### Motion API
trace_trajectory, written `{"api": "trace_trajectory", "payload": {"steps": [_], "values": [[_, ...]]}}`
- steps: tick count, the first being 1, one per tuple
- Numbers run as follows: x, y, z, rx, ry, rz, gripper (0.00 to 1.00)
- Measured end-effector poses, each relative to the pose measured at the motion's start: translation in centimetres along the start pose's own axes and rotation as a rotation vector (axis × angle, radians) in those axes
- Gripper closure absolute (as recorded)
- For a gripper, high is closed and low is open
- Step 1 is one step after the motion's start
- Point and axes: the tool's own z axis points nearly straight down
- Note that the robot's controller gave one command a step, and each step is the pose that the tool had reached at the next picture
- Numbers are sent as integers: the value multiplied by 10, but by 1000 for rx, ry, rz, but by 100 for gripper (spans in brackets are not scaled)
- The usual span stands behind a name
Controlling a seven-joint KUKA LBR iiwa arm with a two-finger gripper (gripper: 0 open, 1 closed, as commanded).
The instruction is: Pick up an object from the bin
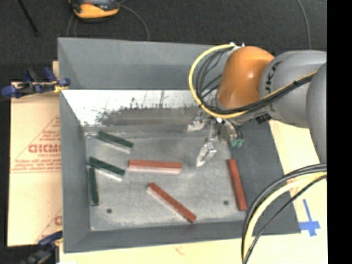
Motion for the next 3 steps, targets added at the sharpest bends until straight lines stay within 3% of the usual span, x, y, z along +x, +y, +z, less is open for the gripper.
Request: {"api": "trace_trajectory", "payload": {"steps": [1,2,3], "values": [[-12,32,26,-3,3,193,100],[-12,32,26,-3,1,193,100],[-10,32,-13,-2,9,191,100]]}}
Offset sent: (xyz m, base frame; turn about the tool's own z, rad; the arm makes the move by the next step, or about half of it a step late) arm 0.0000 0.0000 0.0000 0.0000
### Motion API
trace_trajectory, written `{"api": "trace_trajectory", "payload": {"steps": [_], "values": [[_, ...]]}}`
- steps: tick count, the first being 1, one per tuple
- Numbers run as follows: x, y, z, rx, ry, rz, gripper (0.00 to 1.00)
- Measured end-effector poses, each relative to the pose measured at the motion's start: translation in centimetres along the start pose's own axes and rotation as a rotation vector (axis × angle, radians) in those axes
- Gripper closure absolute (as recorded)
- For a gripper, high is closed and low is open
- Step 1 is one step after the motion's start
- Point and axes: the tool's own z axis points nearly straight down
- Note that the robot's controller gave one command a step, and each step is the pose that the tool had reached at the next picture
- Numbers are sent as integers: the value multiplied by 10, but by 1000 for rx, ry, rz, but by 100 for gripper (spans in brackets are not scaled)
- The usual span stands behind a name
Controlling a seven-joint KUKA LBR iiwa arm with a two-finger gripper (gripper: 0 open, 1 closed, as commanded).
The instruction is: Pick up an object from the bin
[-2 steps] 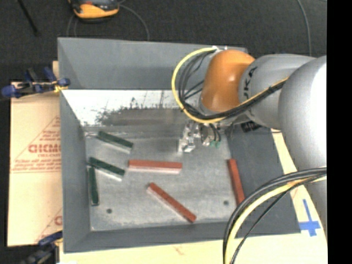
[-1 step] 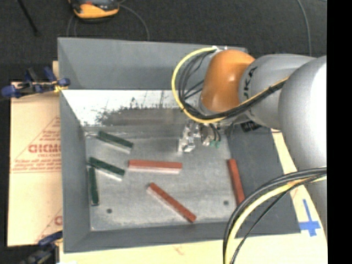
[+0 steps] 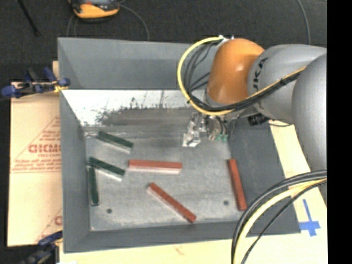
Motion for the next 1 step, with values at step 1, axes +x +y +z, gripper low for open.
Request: {"api": "trace_trajectory", "payload": {"steps": [1], "values": [[-7,-6,43,-1,-7,-27,0]]}}
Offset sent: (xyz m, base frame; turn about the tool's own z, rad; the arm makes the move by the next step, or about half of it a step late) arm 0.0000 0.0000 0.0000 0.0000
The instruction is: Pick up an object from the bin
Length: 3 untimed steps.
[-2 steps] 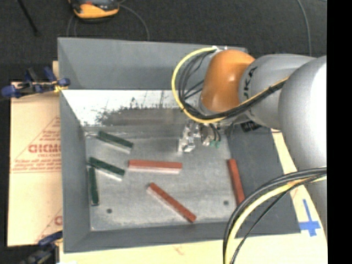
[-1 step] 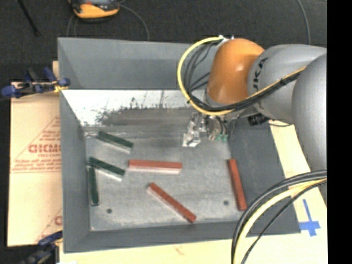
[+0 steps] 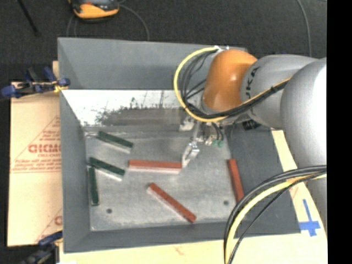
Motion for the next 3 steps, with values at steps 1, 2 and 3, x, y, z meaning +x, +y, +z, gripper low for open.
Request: {"api": "trace_trajectory", "payload": {"steps": [1,2,3], "values": [[0,0,-1,-1,1,-1,0],[-1,-11,-1,-9,-3,-58,0],[51,18,-7,0,7,31,100]]}}
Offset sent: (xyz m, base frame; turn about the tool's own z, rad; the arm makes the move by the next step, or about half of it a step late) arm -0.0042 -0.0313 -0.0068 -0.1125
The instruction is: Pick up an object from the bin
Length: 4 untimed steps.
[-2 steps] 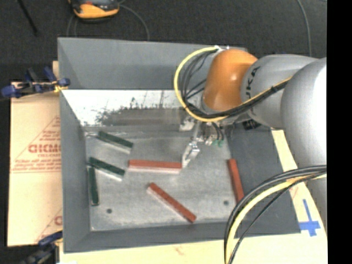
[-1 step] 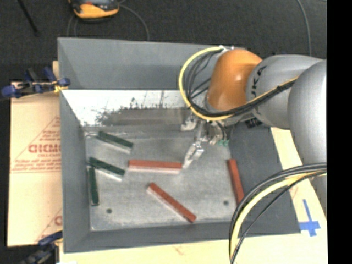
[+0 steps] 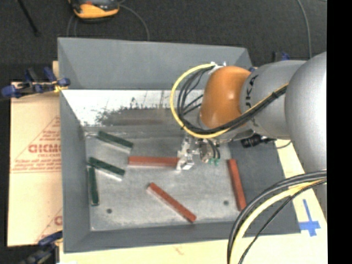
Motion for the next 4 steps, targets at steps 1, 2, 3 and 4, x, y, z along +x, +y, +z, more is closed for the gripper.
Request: {"api": "trace_trajectory", "payload": {"steps": [1,2,3,4], "values": [[0,-1,3,1,-10,0,0],[0,0,0,0,1,-2,100],[0,0,3,0,-10,-2,0],[0,0,0,0,2,-3,100]]}}
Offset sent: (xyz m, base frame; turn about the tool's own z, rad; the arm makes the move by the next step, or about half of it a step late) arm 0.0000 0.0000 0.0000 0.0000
